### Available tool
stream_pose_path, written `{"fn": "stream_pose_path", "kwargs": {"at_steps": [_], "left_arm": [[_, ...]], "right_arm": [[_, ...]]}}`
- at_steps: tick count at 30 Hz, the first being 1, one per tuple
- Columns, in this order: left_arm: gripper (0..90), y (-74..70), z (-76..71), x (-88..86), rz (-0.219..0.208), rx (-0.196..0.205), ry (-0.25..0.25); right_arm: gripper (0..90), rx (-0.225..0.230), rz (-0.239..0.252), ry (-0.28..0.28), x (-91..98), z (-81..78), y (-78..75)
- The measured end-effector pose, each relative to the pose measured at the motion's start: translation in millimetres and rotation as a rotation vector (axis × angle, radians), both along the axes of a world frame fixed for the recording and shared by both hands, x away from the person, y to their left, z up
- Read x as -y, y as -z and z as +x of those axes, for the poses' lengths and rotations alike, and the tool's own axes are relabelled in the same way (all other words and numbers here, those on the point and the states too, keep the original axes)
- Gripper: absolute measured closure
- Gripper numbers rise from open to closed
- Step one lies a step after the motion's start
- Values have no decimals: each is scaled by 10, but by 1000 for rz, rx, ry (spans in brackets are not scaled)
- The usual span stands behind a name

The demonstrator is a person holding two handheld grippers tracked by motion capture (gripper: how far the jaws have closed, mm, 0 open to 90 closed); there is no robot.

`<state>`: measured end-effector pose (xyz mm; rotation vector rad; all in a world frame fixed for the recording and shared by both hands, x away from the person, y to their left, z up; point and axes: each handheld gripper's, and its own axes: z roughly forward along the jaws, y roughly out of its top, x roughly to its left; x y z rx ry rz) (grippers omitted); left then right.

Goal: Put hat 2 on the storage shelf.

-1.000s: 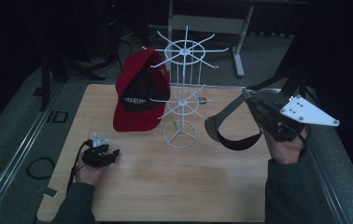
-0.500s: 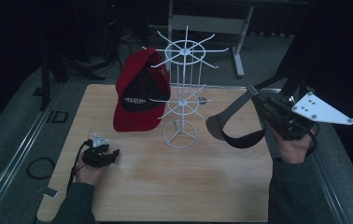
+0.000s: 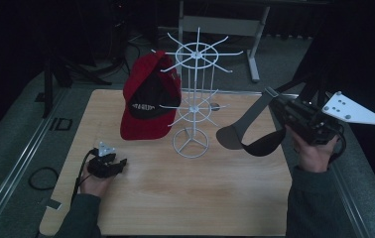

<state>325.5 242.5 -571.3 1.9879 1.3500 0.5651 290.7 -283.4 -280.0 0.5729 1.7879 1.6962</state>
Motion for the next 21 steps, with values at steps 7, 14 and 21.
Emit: {"fn": "stream_pose_path", "kwargs": {"at_steps": [7,14,21], "left_arm": [[475,-1,0,0,2,-1,2],[475,0,0,1,0,0,1],[474,0,0,1,0,0,2]], "right_arm": [[878,-6,18,-36,-43,27,-57],[878,-8,23,-57,-132,77,-97],[878,-13,37,-89,-236,140,-157]]}}
